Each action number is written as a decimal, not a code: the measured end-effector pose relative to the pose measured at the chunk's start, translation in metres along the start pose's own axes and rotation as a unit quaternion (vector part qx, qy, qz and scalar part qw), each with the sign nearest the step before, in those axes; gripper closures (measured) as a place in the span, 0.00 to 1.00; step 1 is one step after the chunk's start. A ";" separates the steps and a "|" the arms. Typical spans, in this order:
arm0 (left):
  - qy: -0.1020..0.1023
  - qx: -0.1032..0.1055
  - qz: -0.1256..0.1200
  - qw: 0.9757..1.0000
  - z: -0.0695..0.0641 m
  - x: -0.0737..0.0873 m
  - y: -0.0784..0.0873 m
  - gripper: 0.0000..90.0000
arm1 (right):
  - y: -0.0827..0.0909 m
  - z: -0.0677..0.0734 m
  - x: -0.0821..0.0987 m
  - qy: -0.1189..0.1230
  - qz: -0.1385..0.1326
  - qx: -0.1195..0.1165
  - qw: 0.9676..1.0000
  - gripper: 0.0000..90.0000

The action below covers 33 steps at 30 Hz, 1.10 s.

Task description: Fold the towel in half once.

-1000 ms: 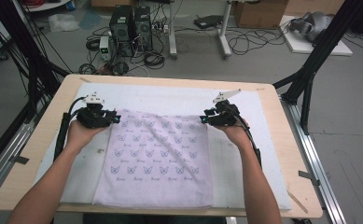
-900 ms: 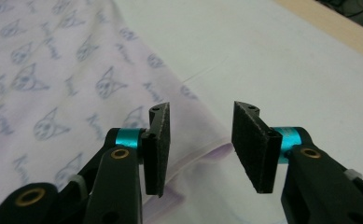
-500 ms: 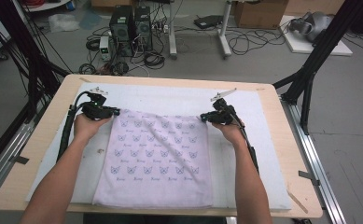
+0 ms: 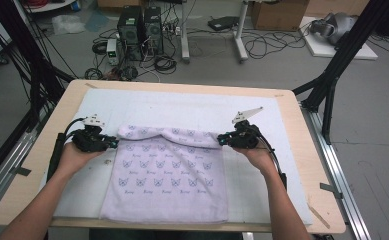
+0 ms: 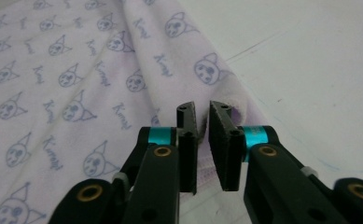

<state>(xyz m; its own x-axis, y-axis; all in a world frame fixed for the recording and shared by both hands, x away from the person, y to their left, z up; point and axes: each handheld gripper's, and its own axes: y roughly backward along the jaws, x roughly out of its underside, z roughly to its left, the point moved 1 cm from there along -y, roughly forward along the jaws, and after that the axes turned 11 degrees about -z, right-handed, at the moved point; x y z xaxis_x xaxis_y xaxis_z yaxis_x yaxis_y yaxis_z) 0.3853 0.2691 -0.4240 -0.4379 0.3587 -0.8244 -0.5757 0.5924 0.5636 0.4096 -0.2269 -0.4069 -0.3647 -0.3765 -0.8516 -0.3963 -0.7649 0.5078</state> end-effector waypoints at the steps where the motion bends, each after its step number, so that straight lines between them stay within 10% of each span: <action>1: 0.003 -0.001 -0.007 1.000 0.001 -0.002 0.003 0.75 | 0.003 0.000 -0.002 0.003 -0.007 0.006 1.000 0.85; 7: 0.001 -0.004 -0.056 0.998 0.004 -0.024 0.004 0.69 | 0.000 -0.001 -0.018 0.021 -0.046 0.019 0.999 0.78; 11: -0.005 -0.008 -0.073 0.997 0.003 -0.037 -0.006 0.69 | -0.021 0.000 -0.018 0.026 -0.024 0.014 0.999 0.75; 19: -0.006 -0.011 0.000 1.000 0.006 -0.022 -0.041 0.75 | -0.040 -0.009 0.002 0.017 0.036 0.020 0.999 0.76; 27: -0.023 -0.054 -0.021 0.998 0.004 -0.024 -0.047 0.95 | -0.037 -0.008 -0.002 0.038 0.042 0.010 0.998 0.94; 30: -0.010 -0.092 -0.047 0.995 0.014 -0.039 -0.047 0.95 | -0.030 -0.017 -0.019 0.039 0.023 0.031 0.998 0.94; 33: 0.025 -0.153 -0.098 0.983 0.027 -0.060 -0.050 0.92 | -0.023 -0.034 -0.035 0.035 -0.017 0.096 0.995 0.90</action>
<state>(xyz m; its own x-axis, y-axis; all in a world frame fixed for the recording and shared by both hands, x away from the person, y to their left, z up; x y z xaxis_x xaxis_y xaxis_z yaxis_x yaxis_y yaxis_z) 0.4592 0.2374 -0.4043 -0.3266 0.2192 -0.9194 -0.8294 0.3999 0.3900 0.4599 -0.2134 -0.3935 -0.2911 -0.3921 -0.8726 -0.5634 -0.6669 0.4877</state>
